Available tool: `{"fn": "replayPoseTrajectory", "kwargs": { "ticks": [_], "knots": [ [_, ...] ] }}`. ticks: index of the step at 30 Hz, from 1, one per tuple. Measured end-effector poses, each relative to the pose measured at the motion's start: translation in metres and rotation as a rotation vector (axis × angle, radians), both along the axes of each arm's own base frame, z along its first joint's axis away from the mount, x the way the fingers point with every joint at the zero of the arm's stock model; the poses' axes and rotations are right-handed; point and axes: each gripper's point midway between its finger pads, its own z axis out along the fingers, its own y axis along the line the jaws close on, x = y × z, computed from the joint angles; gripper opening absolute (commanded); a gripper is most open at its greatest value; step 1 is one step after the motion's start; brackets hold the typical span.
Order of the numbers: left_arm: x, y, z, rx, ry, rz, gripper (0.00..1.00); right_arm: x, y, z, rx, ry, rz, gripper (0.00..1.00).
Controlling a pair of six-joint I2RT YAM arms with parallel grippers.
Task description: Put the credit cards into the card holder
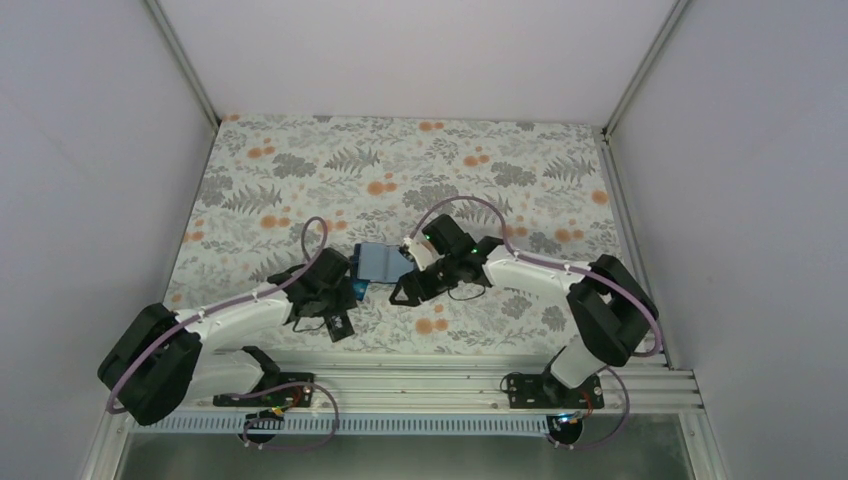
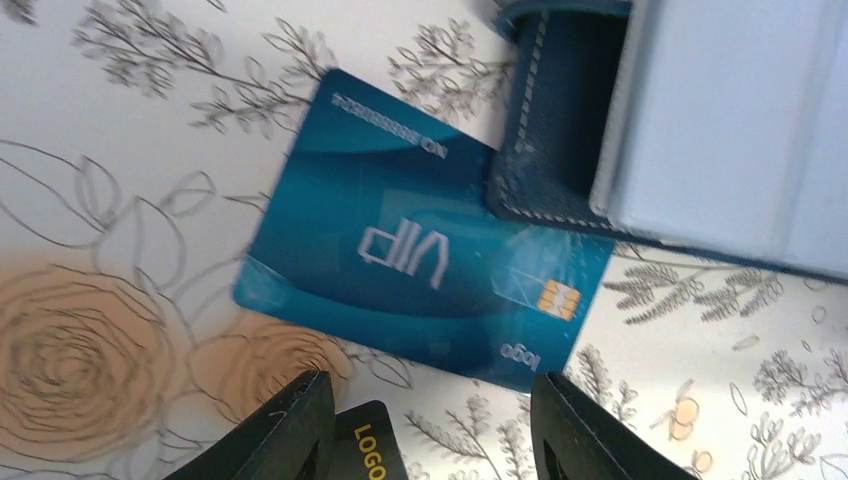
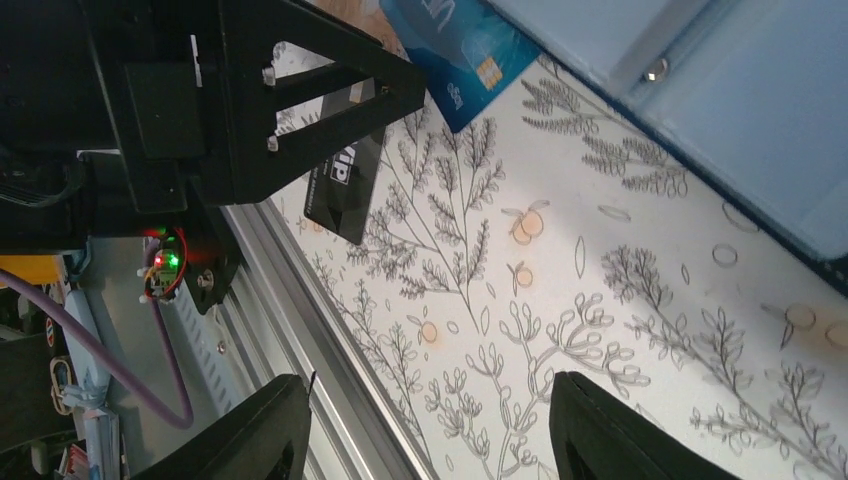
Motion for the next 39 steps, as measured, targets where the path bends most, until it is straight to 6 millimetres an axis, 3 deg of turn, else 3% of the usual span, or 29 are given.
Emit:
{"fn": "replayPoseTrajectory", "kwargs": {
  "ticks": [14,26,33,39],
  "knots": [
    [-0.019,-0.028,0.000,-0.013,-0.006,-0.045,0.50,-0.031,-0.014,-0.023,-0.024,0.140,-0.084,0.63],
    [-0.030,0.000,-0.002,0.121,0.034,-0.004,0.51,-0.053,0.004,-0.017,-0.001,0.179,-0.074,0.63],
    [-0.026,0.000,-0.003,0.139,0.024,0.001,0.51,-0.059,0.010,-0.016,-0.007,0.204,-0.094,0.66],
    [-0.027,0.000,-0.002,0.115,0.004,0.000,0.51,-0.070,0.026,-0.009,0.021,0.253,-0.134,0.67]
  ]
}}
